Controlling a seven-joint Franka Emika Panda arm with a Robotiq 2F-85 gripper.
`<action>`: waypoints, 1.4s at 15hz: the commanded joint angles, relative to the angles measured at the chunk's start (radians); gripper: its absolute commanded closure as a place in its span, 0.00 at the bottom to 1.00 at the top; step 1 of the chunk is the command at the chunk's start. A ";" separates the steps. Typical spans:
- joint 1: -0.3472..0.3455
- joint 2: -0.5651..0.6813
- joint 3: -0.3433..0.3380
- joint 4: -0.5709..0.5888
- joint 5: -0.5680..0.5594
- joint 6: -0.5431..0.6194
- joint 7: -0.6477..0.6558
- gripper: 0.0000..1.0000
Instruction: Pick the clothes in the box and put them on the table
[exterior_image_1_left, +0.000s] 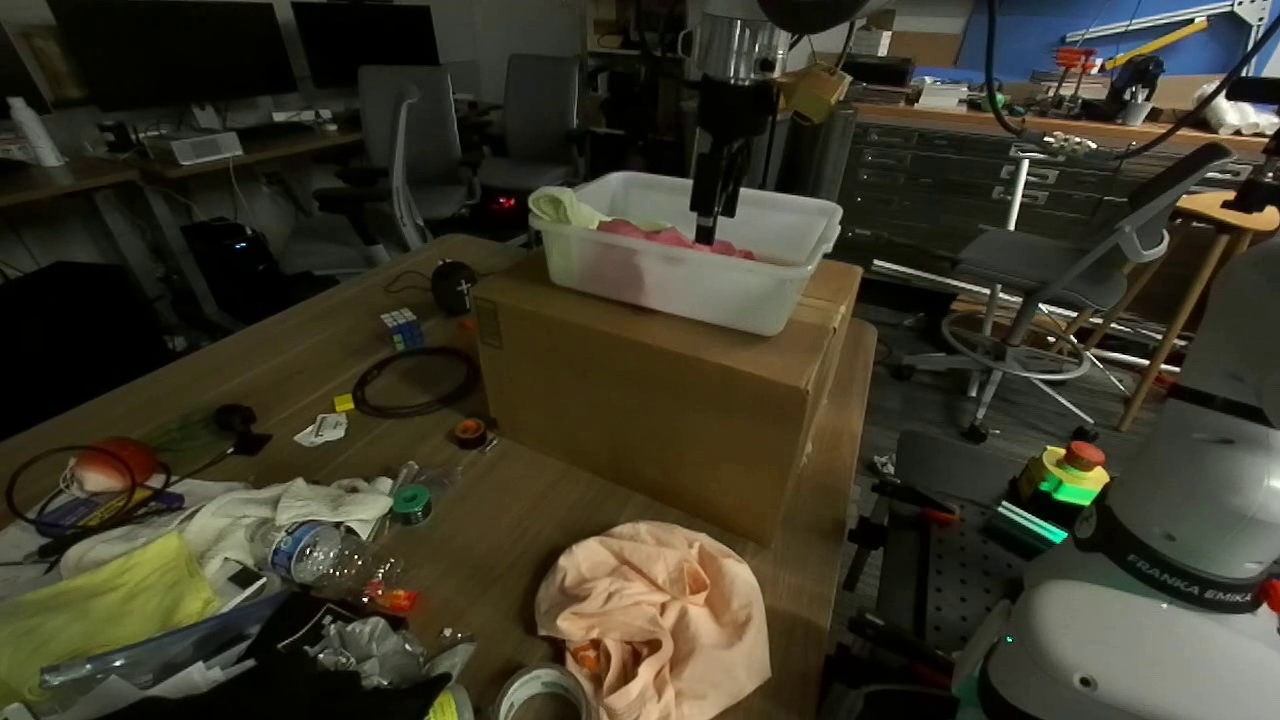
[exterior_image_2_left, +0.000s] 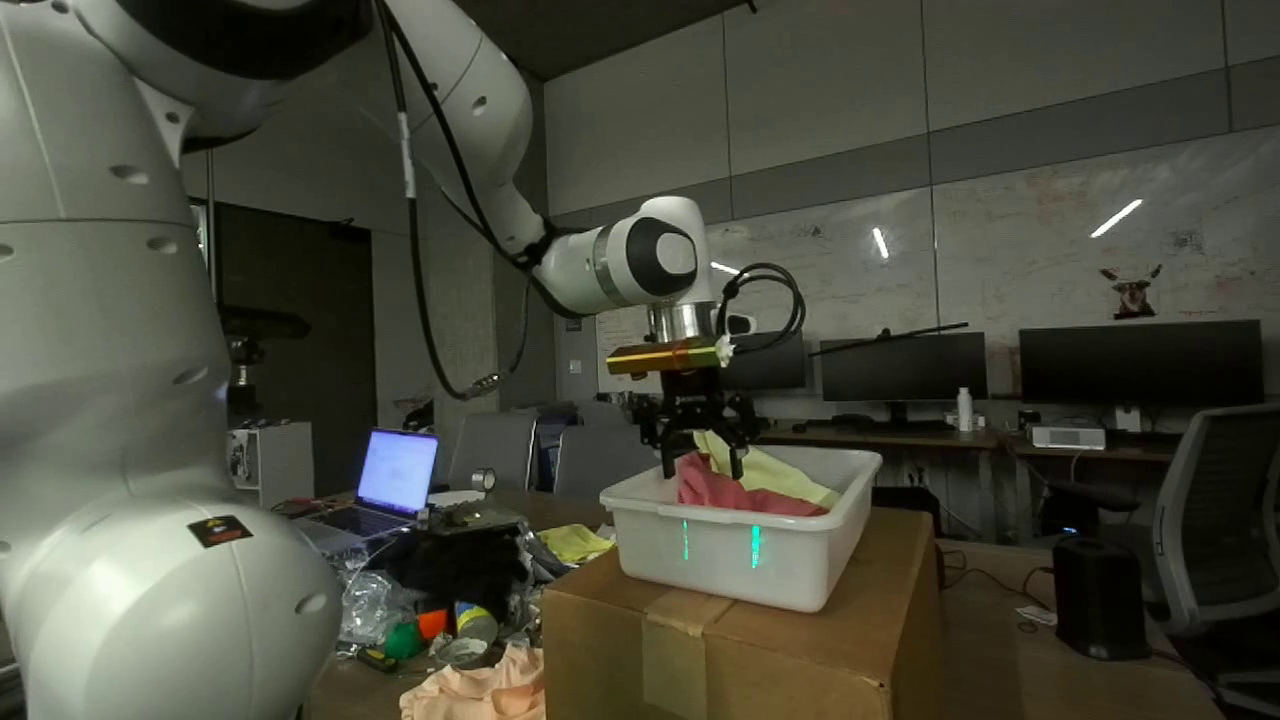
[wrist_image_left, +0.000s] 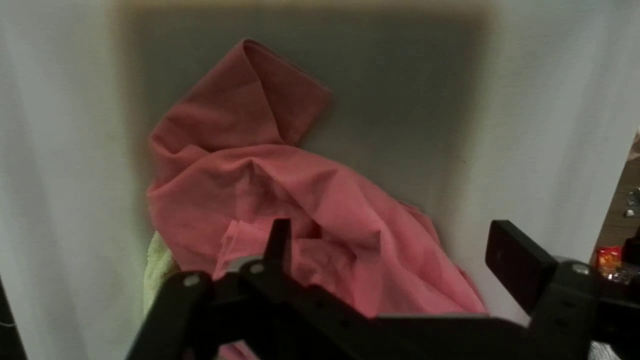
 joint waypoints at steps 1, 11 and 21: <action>-0.011 0.028 0.000 0.029 0.023 -0.003 -0.001 0.00; -0.016 0.073 0.000 0.005 0.008 0.068 -0.035 0.00; -0.039 0.118 -0.007 -0.017 -0.029 0.219 -0.095 0.00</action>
